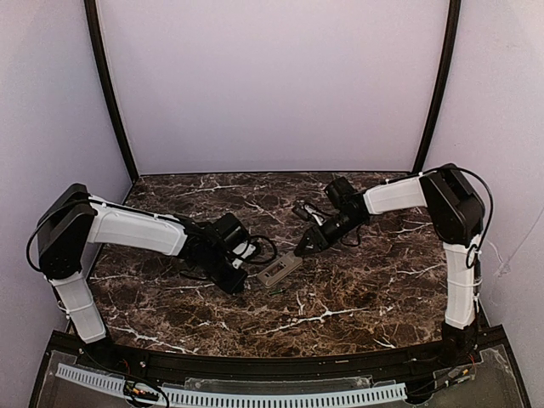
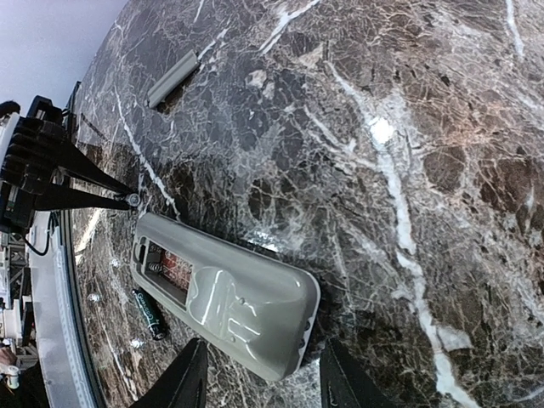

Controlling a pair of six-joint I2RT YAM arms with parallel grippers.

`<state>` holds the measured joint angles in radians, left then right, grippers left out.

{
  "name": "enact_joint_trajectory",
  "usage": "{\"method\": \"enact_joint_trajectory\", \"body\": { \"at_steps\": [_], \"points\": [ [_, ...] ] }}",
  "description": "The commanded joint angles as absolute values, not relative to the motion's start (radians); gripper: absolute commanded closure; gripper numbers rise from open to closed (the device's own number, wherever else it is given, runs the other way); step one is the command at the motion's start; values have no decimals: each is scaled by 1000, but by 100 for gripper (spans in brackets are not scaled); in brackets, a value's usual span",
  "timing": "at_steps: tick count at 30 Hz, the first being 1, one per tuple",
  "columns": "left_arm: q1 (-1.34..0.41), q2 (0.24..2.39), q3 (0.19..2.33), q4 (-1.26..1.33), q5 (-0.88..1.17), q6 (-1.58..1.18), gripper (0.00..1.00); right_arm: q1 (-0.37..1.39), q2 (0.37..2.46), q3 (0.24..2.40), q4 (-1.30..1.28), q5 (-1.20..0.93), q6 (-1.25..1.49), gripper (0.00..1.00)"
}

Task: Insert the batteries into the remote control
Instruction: Pick up the battery from the center of the board, then load the battery into the battery compartment.

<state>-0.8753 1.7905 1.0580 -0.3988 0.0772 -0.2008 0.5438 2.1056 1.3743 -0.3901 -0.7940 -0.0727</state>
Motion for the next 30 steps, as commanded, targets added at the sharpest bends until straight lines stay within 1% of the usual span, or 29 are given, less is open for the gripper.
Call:
{"method": "enact_joint_trajectory", "body": {
  "at_steps": [1,3,5,9,13,19,21,26,29,30],
  "points": [
    [-880,1773,1063,-442,49,-182,93,561,2123,1389,-387,-822,-78,57],
    [-879,1757,1067,-445,41,-179,98,565,2119,1382,-382,-833,-77,58],
    [-879,1730,1074,-441,41,-169,99,568,2116,1373,-377,-841,-75,58],
    [-879,1674,1086,-387,65,-149,100,573,2114,1361,-372,-846,-74,58],
    [-878,1641,1084,-267,121,-138,100,575,2113,1356,-366,-850,-73,59],
    [-878,1715,1143,-124,218,-117,100,577,2118,1359,-361,-855,-72,62],
    [-878,1751,1176,-114,227,-108,100,576,2114,1356,-361,-846,-71,62],
    [-879,1814,1218,-104,267,-95,100,563,2088,1346,-365,-812,-76,55],
    [-879,1838,1218,-87,278,-89,100,534,2081,1344,-361,-818,-67,53],
    [-878,1846,1218,-82,280,-86,100,528,2080,1344,-360,-815,-65,51]
  ]
}}
